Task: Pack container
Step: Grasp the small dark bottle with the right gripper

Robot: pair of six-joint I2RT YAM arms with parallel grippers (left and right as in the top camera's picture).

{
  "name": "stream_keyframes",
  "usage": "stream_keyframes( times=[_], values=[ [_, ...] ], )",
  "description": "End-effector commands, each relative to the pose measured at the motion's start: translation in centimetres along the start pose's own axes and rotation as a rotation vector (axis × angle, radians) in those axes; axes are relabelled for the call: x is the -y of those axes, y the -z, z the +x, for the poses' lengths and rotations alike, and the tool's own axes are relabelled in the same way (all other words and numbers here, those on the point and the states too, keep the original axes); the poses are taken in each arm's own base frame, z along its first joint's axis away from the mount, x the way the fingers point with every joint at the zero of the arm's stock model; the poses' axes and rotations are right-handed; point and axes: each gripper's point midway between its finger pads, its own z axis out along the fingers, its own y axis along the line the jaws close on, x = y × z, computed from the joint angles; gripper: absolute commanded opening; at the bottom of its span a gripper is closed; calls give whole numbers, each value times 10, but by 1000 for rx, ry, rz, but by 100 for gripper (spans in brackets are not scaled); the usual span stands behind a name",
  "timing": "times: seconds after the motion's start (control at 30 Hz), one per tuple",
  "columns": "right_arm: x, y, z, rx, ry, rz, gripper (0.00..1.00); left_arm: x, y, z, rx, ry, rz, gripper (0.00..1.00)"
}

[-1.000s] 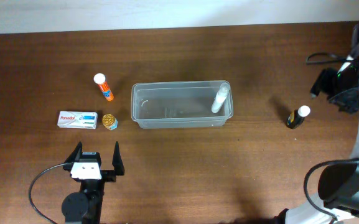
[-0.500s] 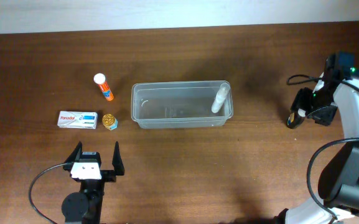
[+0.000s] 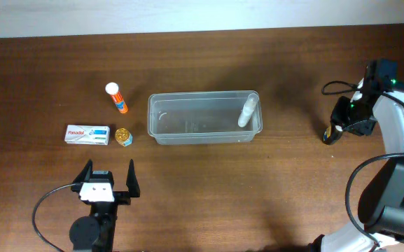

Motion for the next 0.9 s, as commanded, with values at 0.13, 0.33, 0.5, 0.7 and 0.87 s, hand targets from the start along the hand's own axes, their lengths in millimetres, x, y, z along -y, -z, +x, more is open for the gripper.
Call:
stream_keyframes(
  times=[0.13,0.33,0.5,0.7,0.87],
  values=[
    [1,-9,4,-25,3,3,29,-2,0,2,-1,3,-9,100],
    [1,-9,5,-28,3,4,19,-2,0,2,-1,3,-9,100],
    [1,-7,6,-38,2,4,16,-2,0,2,-1,3,-9,100],
    [-2,19,1,-45,3,3,15,-2,0,2,-1,3,-9,100],
    [-9,63,-10,-14,16,-10,15,-2,0,2,-1,3,-9,100]
  ],
)
